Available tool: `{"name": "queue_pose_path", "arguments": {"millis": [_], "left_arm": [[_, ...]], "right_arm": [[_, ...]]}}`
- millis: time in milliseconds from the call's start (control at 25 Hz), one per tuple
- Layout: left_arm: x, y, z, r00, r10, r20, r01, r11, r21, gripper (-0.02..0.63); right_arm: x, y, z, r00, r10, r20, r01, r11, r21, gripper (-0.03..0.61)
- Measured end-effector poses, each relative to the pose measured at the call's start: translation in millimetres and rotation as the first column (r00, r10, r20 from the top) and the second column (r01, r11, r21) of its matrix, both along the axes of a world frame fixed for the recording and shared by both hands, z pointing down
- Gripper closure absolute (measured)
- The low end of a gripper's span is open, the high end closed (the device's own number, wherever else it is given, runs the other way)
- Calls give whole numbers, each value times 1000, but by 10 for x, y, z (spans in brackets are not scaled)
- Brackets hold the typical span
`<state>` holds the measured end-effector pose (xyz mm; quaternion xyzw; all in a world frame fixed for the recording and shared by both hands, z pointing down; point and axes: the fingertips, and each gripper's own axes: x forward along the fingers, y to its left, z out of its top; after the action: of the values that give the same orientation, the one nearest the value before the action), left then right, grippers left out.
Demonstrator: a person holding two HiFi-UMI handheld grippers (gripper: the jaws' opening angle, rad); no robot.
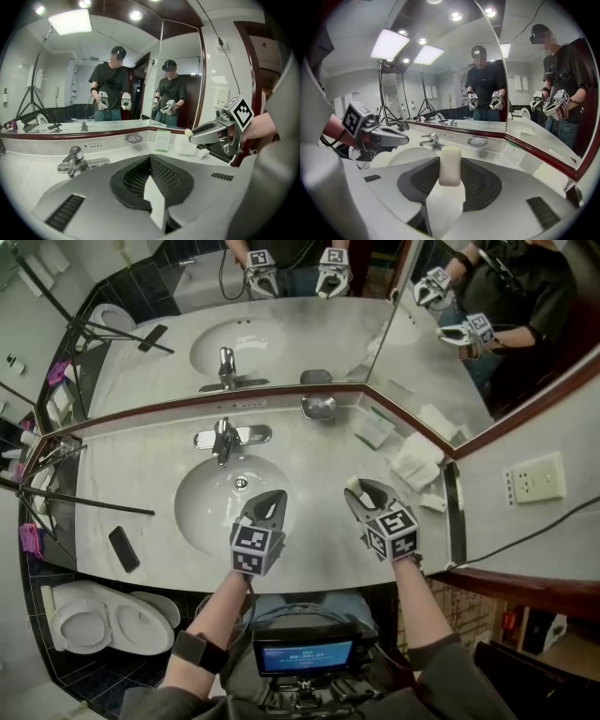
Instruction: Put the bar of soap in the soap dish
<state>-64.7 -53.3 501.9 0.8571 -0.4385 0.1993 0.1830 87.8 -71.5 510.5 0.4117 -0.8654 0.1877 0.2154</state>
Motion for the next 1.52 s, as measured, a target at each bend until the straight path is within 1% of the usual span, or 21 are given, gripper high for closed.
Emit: {"name": "queue_pose_path", "arguments": {"millis": [80, 160, 360, 480, 640, 840, 1000, 1160, 1320, 1520], "left_arm": [[-1, 9, -17, 1000, 4, 1, -4, 1000, 4, 612], [3, 9, -31, 1000, 6, 2, -6, 1000, 6, 612], [44, -57, -20, 1000, 9, 7, -9, 1000, 8, 612], [110, -136, 8, 1000, 22, 17, -22, 1000, 9, 612], [214, -349, 67, 999, 43, 30, -43, 999, 16, 612], [323, -860, 140, 998, 43, 39, -44, 998, 40, 612], [330, -1145, 317, 998, 20, 55, -22, 999, 33, 612], [370, -1430, 514, 997, 19, 70, -21, 999, 35, 612], [381, -1659, 644, 997, 11, 72, -13, 999, 31, 612], [440, -1863, 731, 998, -1, 62, -1, 1000, 25, 612]], "right_arm": [[39, 73, -93, 999, 30, 32, -30, 1000, 9, 425], [87, 131, -137, 998, 48, 38, -48, 999, 15, 425], [127, 85, -96, 999, 33, -10, -32, 999, 25, 425], [64, -74, -60, 999, -5, -48, 6, 999, 38, 425], [-62, -452, 47, 991, -60, -118, 67, 996, 53, 424], [-188, -1180, 235, 973, -99, -210, 117, 990, 74, 424], [-418, -1658, 423, 959, -144, -246, 163, 985, 62, 423], [-492, -2111, 697, 947, -147, -284, 172, 983, 65, 423], [-546, -2400, 860, 940, -144, -311, 171, 983, 60, 423], [-586, -2600, 961, 927, -160, -340, 187, 981, 49, 423]]}}
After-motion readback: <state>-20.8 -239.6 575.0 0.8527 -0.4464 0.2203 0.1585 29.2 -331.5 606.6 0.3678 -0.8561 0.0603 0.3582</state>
